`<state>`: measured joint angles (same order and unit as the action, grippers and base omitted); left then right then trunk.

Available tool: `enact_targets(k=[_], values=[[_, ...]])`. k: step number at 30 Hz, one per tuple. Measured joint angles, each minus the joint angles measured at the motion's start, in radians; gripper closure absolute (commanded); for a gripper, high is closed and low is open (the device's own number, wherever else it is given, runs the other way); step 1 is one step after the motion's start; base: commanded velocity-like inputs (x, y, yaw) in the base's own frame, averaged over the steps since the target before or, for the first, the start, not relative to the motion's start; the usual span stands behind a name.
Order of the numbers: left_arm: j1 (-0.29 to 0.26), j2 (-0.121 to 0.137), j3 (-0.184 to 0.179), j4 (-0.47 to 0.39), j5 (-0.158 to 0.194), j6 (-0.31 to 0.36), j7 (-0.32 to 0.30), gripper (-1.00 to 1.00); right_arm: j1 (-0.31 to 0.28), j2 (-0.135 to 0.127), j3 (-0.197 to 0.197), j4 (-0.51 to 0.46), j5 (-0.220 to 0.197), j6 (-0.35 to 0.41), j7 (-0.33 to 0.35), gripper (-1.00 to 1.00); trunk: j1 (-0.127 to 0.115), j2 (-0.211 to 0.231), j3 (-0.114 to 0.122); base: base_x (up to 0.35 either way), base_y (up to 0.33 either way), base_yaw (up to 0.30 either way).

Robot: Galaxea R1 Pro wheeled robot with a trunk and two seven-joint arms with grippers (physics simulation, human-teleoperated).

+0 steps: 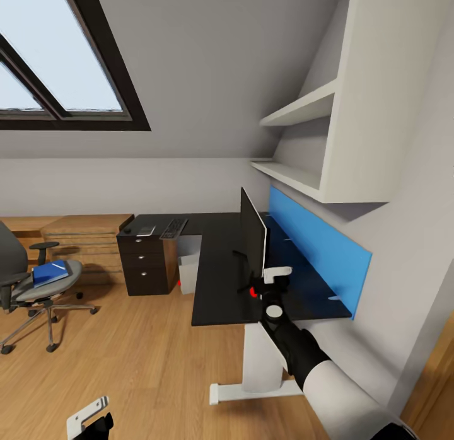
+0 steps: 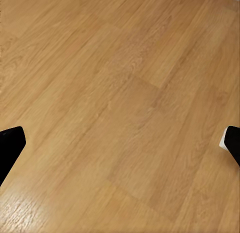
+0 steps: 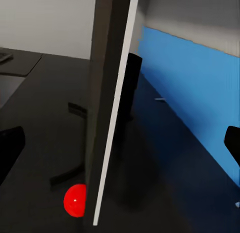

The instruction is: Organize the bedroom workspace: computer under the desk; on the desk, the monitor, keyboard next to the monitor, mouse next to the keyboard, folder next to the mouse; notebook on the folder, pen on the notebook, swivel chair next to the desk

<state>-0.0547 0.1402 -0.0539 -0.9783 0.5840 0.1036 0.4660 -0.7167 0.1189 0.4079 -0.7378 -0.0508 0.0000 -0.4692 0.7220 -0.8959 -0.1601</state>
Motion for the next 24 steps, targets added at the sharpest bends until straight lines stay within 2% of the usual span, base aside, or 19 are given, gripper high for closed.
enact_targets(k=[4,11,14,15,24], values=[[0.000,0.001,0.003,-0.003,0.000,0.000,-0.001,-1.00,0.000,0.000,0.017,0.000,-0.001,0.000,-0.002,-1.00,0.000,0.000,0.000,-0.043,0.073,0.000],[0.000,0.001,0.003,-0.004,0.000,0.001,-0.001,-1.00,0.006,0.002,0.023,0.000,-0.002,0.000,0.001,-1.00,0.000,0.000,0.000,-0.116,0.274,0.000],[0.000,0.002,0.003,-0.004,0.000,0.001,-0.001,-1.00,0.018,0.019,0.026,0.000,-0.002,0.000,0.000,-1.00,0.000,0.000,0.000,-0.096,0.312,0.000],[0.000,0.002,0.003,-0.003,0.000,0.001,-0.001,-1.00,0.022,0.032,0.026,0.000,-0.002,0.001,-0.001,-1.00,0.000,0.000,0.000,-0.086,0.315,0.000],[0.000,0.002,0.003,-0.002,0.001,0.001,-0.001,-1.00,0.025,0.042,0.026,0.003,-0.003,0.001,0.002,-1.00,0.000,0.000,0.000,-0.049,0.317,0.000]])
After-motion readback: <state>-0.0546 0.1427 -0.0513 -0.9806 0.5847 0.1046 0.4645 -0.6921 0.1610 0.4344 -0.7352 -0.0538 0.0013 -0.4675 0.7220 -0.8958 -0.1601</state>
